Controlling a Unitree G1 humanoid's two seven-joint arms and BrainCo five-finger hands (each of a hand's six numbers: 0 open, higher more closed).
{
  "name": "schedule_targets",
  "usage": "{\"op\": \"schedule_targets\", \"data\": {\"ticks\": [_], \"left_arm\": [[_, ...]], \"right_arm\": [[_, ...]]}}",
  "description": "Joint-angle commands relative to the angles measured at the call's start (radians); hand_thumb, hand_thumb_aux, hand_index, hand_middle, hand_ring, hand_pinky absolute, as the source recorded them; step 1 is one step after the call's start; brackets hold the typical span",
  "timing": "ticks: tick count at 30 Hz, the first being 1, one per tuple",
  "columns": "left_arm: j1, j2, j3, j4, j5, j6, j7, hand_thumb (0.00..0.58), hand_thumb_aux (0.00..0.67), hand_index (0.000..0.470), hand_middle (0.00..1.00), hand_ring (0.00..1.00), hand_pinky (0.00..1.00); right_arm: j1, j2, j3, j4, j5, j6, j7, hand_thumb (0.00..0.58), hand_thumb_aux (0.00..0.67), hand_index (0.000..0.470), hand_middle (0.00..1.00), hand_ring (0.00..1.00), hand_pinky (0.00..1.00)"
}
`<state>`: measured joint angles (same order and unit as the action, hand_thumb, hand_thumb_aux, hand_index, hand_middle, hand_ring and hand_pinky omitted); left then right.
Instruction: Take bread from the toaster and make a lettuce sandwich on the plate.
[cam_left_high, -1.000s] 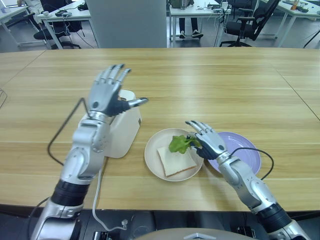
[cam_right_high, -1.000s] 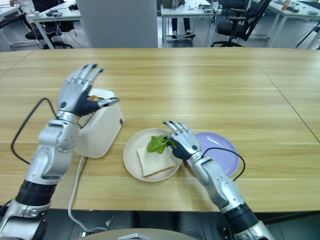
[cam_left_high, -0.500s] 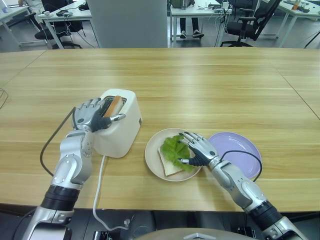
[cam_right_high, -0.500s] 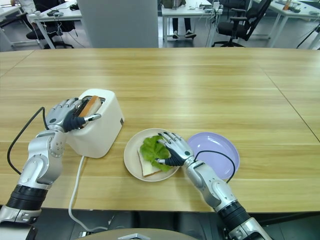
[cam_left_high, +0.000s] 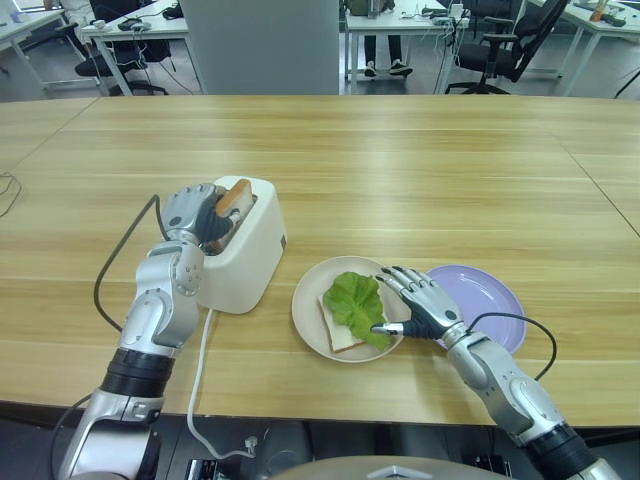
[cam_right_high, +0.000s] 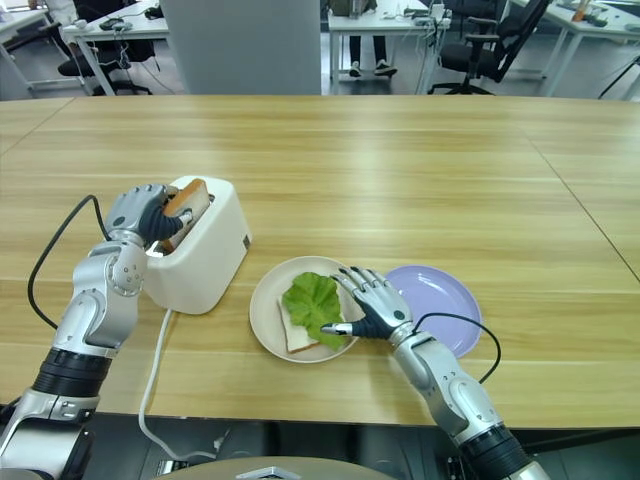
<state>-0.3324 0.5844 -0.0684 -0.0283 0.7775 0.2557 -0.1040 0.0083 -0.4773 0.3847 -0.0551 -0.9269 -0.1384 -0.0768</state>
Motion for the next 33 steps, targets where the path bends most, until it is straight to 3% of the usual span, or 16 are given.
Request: {"op": "schedule_targets", "data": {"ticks": [1,9,14,19,26,33], "left_arm": [[-0.058,0.001,0.046,-0.068,-0.034,-0.034,0.047,0.580,0.670,0.460,1.00,1.00,1.00],[-0.145,0.020,0.155,-0.256,-0.108,-0.055,0.040,0.580,0.670,0.460,1.00,1.00,1.00],[-0.157,-0.061,0.137,-0.362,-0.387,0.003,-0.183,0.580,0.670,0.460,1.00,1.00,1.00],[-0.084,-0.076,0.021,-0.351,-0.504,0.015,-0.355,0.580,0.670,0.460,1.00,1.00,1.00],[-0.030,-0.073,-0.114,-0.174,-0.611,-0.031,-0.540,0.580,0.670,0.460,1.00,1.00,1.00],[-0.066,-0.151,-0.186,0.083,-0.635,-0.157,-0.559,0.580,0.670,0.460,1.00,1.00,1.00]], "right_arm": [[0.015,-0.008,-0.026,-0.044,0.011,0.001,-0.001,0.000,0.000,0.000,0.00,0.00,0.00],[0.027,-0.009,-0.040,-0.101,0.001,-0.053,-0.067,0.000,0.000,0.000,0.00,0.00,0.00],[0.045,-0.066,-0.076,-0.189,-0.008,-0.177,-0.171,0.000,0.000,0.000,0.00,0.00,0.00],[0.080,-0.124,-0.108,-0.261,-0.011,-0.288,-0.232,0.000,0.000,0.000,0.00,0.00,0.00],[0.136,-0.174,-0.115,-0.348,0.014,-0.447,-0.225,0.000,0.000,0.000,0.00,0.00,0.00],[0.139,-0.160,-0.063,-0.291,0.057,-0.484,-0.087,0.000,0.000,0.000,0.00,0.00,0.00]]}}
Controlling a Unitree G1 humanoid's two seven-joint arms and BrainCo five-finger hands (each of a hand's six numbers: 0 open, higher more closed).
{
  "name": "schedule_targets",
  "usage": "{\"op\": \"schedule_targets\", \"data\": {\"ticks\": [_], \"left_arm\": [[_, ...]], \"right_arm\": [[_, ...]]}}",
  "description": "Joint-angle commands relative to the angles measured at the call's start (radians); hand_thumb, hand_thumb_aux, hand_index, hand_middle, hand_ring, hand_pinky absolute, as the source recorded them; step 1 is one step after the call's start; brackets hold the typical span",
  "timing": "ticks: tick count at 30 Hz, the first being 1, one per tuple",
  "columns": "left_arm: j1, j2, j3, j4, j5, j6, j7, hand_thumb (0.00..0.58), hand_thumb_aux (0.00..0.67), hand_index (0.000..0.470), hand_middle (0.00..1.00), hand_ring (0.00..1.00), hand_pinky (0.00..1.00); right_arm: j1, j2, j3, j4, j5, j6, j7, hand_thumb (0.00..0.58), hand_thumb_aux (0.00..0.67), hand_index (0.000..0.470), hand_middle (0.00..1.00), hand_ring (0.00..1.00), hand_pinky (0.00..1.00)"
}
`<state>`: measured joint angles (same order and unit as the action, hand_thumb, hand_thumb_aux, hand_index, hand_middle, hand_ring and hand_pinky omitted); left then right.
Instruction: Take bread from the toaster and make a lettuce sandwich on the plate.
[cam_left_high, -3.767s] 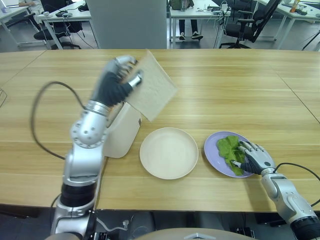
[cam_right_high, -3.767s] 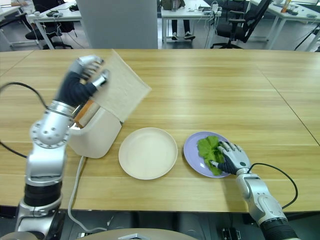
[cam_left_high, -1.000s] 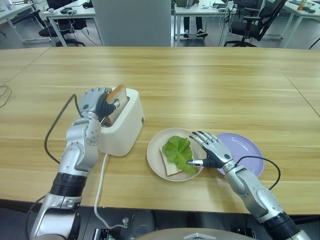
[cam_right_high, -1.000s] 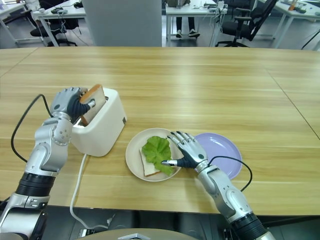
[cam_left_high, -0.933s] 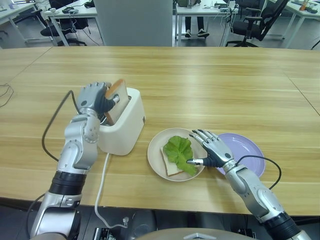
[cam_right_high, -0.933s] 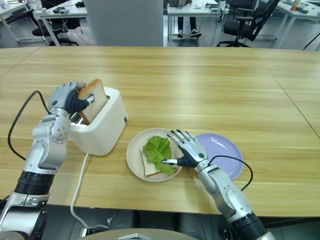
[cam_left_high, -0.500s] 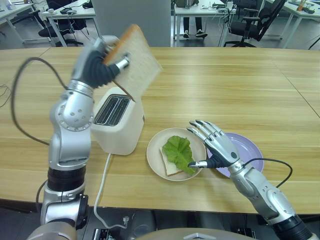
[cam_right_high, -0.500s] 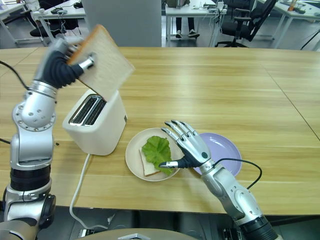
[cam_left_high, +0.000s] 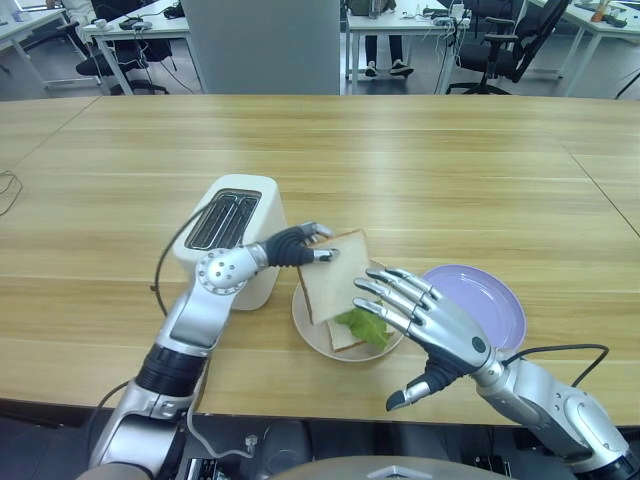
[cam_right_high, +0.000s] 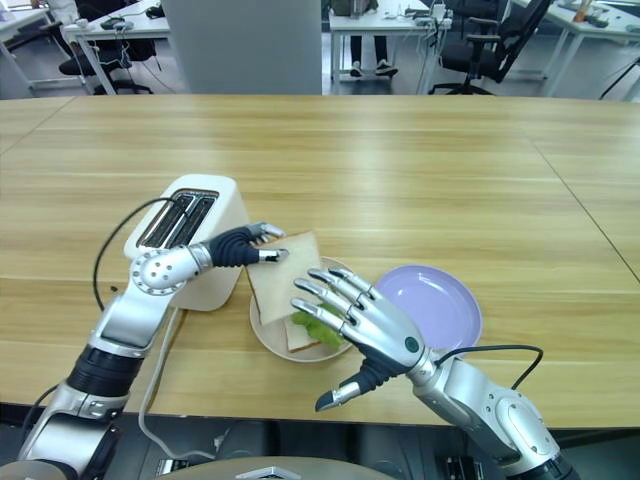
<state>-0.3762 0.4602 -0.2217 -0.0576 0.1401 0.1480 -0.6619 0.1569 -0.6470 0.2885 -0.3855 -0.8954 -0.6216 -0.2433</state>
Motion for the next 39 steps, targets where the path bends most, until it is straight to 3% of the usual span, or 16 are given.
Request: {"op": "schedule_targets", "data": {"ticks": [1,11,26,33,34,35,36,39], "left_arm": [[-0.029,-0.038,-0.037,0.146,0.003,-0.061,0.002,0.580,0.670,0.460,1.00,1.00,1.00],[-0.057,-0.152,-0.052,0.373,-0.002,-0.148,0.037,0.580,0.670,0.460,1.00,1.00,1.00],[-0.082,-0.187,-0.117,0.592,0.082,-0.263,0.083,0.580,0.670,0.460,1.00,1.00,1.00],[-0.126,-0.197,-0.151,0.680,0.164,-0.369,0.182,0.580,0.670,0.460,1.00,1.00,1.00],[-0.137,-0.190,-0.176,0.690,0.215,-0.403,0.225,0.534,0.481,0.330,0.42,0.42,0.42],[-0.144,-0.183,-0.196,0.696,0.258,-0.429,0.265,0.281,0.189,0.130,0.00,0.00,0.00],[-0.151,-0.175,-0.218,0.700,0.306,-0.457,0.311,0.000,0.000,0.000,0.00,0.00,0.00],[-0.172,-0.143,-0.275,0.683,0.452,-0.508,0.462,0.000,0.000,0.000,0.00,0.00,0.00]], "right_arm": [[-0.013,0.013,0.044,0.062,0.021,0.002,0.101,0.000,0.000,0.000,0.00,0.00,0.00],[-0.053,0.067,0.100,0.225,-0.012,0.098,0.241,0.000,0.000,0.000,0.00,0.00,0.00],[-0.085,0.093,0.121,0.271,-0.007,0.185,0.323,0.000,0.000,0.000,0.00,0.00,0.00],[-0.099,0.102,0.169,0.326,-0.010,0.229,0.421,0.000,0.000,0.000,0.00,0.00,0.00],[-0.102,0.104,0.180,0.339,-0.012,0.238,0.439,0.000,0.000,0.000,0.00,0.00,0.00],[-0.105,0.106,0.188,0.351,-0.013,0.246,0.456,0.000,0.000,0.000,0.00,0.00,0.00],[-0.109,0.106,0.196,0.360,-0.016,0.252,0.467,0.000,0.000,0.000,0.00,0.00,0.00],[-0.120,0.110,0.203,0.373,-0.011,0.261,0.478,0.000,0.000,0.000,0.00,0.00,0.00]]}}
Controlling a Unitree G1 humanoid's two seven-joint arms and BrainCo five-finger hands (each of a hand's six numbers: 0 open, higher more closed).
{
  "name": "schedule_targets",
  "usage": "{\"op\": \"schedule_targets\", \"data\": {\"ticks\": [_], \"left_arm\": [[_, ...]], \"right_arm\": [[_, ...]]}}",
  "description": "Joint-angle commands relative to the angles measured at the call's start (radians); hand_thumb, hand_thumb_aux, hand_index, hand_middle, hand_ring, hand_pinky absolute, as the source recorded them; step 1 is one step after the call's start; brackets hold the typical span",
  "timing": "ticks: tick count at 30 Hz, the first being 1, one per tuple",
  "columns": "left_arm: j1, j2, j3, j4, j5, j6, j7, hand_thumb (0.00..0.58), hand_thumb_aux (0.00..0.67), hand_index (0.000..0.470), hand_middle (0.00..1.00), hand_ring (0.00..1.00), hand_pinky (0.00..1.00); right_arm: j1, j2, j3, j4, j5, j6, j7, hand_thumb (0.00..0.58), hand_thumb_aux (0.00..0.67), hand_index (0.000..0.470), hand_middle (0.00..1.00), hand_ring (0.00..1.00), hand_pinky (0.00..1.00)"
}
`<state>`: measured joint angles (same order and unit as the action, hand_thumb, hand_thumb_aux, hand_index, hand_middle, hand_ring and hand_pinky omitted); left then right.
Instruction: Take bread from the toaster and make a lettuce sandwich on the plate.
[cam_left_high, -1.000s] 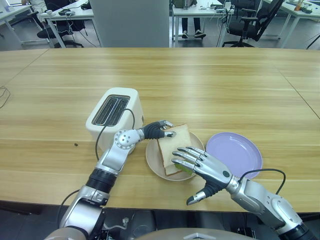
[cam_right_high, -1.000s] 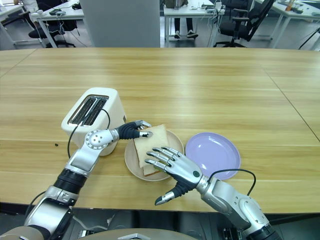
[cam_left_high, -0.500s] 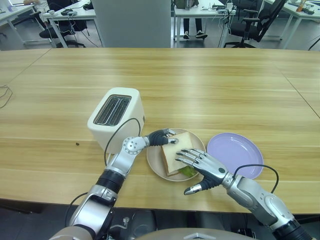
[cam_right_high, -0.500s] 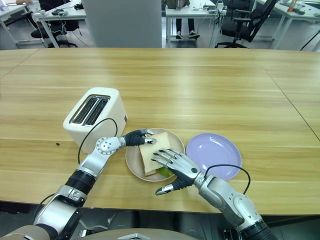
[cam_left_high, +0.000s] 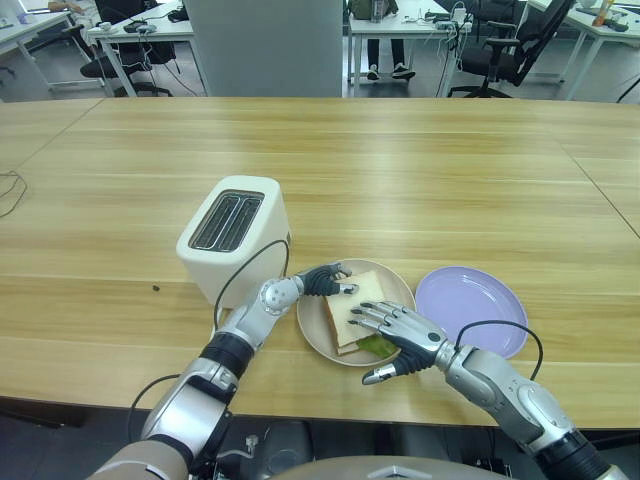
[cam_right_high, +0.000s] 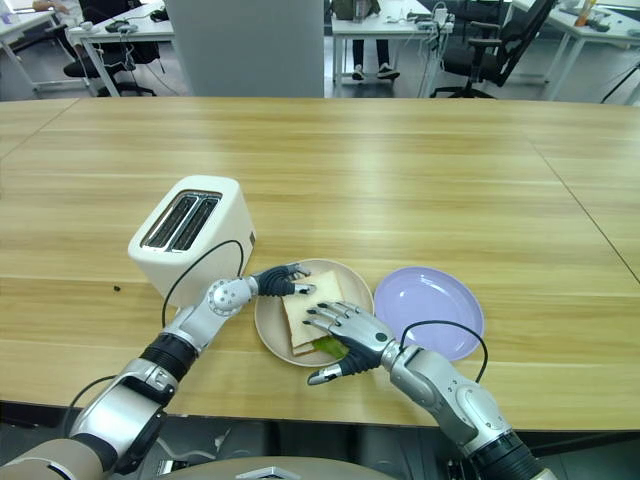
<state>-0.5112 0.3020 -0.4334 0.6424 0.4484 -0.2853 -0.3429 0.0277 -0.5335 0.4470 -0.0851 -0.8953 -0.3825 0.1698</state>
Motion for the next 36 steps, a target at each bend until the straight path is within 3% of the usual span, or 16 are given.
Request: {"op": "schedule_targets", "data": {"ticks": [1,4,9,16,17,18,19,20,21,22,25,29,36], "left_arm": [[-0.047,0.025,-0.076,-0.026,0.192,-0.079,0.203,0.000,0.000,0.000,0.00,0.00,0.00],[-0.092,0.069,-0.111,-0.060,0.356,-0.068,0.403,0.000,0.000,0.000,0.00,0.00,0.00],[-0.087,0.114,-0.057,-0.194,0.380,-0.085,0.533,0.000,0.000,0.000,0.00,0.00,0.00],[0.093,0.183,0.095,-0.526,-0.015,-0.118,0.247,0.000,0.000,0.000,0.00,0.00,0.00],[0.131,0.200,0.109,-0.590,-0.099,-0.102,0.178,0.079,0.047,0.032,0.00,0.00,0.00],[0.177,0.229,0.117,-0.662,-0.192,-0.077,0.095,0.198,0.126,0.087,0.00,0.00,0.00],[0.219,0.261,0.126,-0.723,-0.245,-0.063,0.034,0.198,0.126,0.087,0.00,0.00,0.00],[0.266,0.304,0.131,-0.781,-0.297,-0.039,-0.035,0.580,0.670,0.460,0.71,0.71,0.71],[0.310,0.349,0.134,-0.827,-0.327,-0.029,-0.092,0.580,0.670,0.460,0.71,0.71,0.71],[0.360,0.396,0.139,-0.869,-0.360,-0.010,-0.149,0.580,0.670,0.460,1.00,1.00,1.00],[0.494,0.512,0.148,-0.955,-0.409,0.025,-0.271,0.580,0.670,0.460,1.00,1.00,1.00],[0.617,0.593,0.094,-0.982,-0.309,0.063,-0.360,0.580,0.670,0.460,1.00,1.00,1.00],[0.638,0.526,0.008,-0.891,-0.088,0.067,-0.338,0.580,0.670,0.460,1.00,1.00,1.00]], "right_arm": [[0.004,-0.001,0.044,0.075,-0.010,0.024,0.059,0.000,0.000,0.000,0.00,0.00,0.00],[-0.009,0.010,0.029,0.065,0.006,0.027,0.028,0.000,0.000,0.000,0.00,0.00,0.00],[-0.015,0.031,-0.042,0.014,0.076,0.002,-0.073,0.000,0.000,0.000,0.00,0.00,0.00],[0.037,0.023,-0.177,-0.112,0.333,-0.074,-0.086,0.000,0.000,0.000,0.00,0.00,0.00],[0.051,0.015,-0.188,-0.136,0.371,-0.079,-0.067,0.000,0.000,0.000,0.00,0.00,0.00],[0.069,0.004,-0.194,-0.162,0.421,-0.079,-0.035,0.132,0.081,0.056,0.00,0.00,0.00],[0.089,-0.011,-0.195,-0.185,0.459,-0.081,-0.004,0.132,0.081,0.056,0.00,0.00,0.00],[0.115,-0.030,-0.191,-0.210,0.498,-0.084,0.029,0.580,0.670,0.460,0.13,0.13,0.13],[0.141,-0.050,-0.183,-0.229,0.530,-0.085,0.064,0.580,0.670,0.460,0.13,0.13,0.13],[0.168,-0.072,-0.173,-0.245,0.544,-0.091,0.095,0.580,0.670,0.460,1.00,1.00,1.00],[0.229,-0.114,-0.137,-0.273,0.552,-0.100,0.165,0.580,0.670,0.460,1.00,1.00,1.00],[0.289,-0.111,-0.074,-0.277,0.496,-0.065,0.221,0.580,0.670,0.460,1.00,1.00,1.00],[0.289,-0.059,-0.002,-0.175,0.353,0.028,0.240,0.580,0.670,0.460,1.00,1.00,1.00]]}}
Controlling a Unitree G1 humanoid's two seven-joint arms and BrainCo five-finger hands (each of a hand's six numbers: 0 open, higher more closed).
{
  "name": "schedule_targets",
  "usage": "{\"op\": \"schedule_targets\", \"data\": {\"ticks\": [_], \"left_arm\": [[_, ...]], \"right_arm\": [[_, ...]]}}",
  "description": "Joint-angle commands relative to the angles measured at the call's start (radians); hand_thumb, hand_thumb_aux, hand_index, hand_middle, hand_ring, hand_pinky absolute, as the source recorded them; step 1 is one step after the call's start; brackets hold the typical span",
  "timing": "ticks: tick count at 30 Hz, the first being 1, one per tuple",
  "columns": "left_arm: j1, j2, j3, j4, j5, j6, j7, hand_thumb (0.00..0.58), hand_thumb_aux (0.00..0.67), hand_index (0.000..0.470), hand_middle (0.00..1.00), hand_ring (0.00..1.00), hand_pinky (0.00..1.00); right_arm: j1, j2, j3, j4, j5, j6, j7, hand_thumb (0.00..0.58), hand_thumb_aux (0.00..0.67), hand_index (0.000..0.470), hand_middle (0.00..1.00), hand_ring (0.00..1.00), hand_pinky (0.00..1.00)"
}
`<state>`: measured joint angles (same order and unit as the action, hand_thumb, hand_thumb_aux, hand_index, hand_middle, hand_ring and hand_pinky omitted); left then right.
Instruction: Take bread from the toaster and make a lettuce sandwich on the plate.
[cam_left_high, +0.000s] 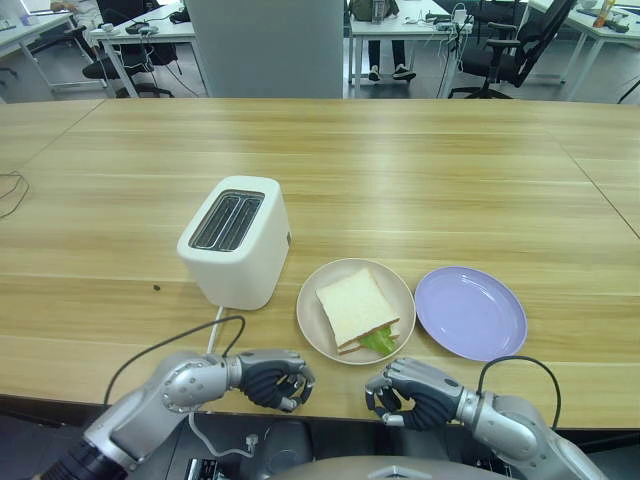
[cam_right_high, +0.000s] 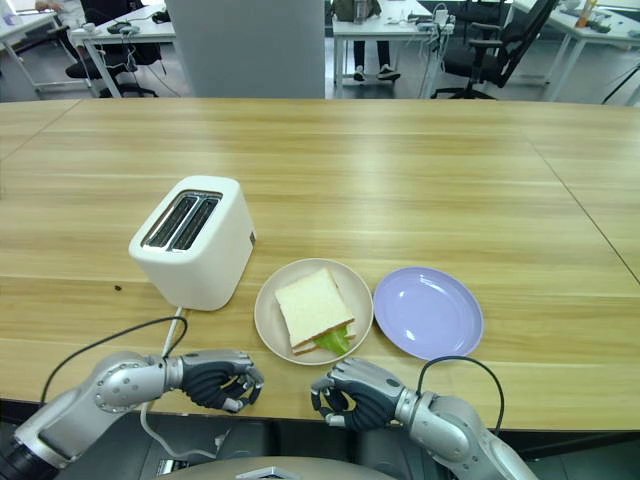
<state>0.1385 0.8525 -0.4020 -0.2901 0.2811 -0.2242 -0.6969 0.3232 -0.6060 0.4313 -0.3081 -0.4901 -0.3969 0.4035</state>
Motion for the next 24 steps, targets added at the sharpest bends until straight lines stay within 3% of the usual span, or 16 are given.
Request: {"op": "schedule_targets", "data": {"ticks": [1,7,12,24], "left_arm": [[-0.018,-0.041,-0.028,0.058,0.104,0.004,0.027,0.580,0.670,0.460,1.00,1.00,1.00],[-0.074,-0.124,-0.065,0.185,0.213,-0.024,0.076,0.580,0.670,0.460,1.00,1.00,1.00],[-0.166,-0.206,-0.101,0.355,0.291,-0.054,0.146,0.580,0.670,0.460,1.00,1.00,1.00],[-0.676,-0.422,-0.177,1.019,0.537,-0.079,0.586,0.580,0.670,0.460,1.00,1.00,1.00]], "right_arm": [[-0.014,0.022,0.017,0.063,-0.070,0.053,0.001,0.580,0.670,0.460,1.00,1.00,1.00],[-0.075,0.068,0.038,0.167,-0.150,0.084,-0.035,0.580,0.670,0.460,1.00,1.00,1.00],[-0.198,0.122,0.075,0.326,-0.231,0.087,-0.098,0.580,0.670,0.460,1.00,1.00,1.00],[-0.767,0.252,0.154,0.988,-0.404,0.063,-0.451,0.580,0.670,0.460,1.00,1.00,1.00]]}}
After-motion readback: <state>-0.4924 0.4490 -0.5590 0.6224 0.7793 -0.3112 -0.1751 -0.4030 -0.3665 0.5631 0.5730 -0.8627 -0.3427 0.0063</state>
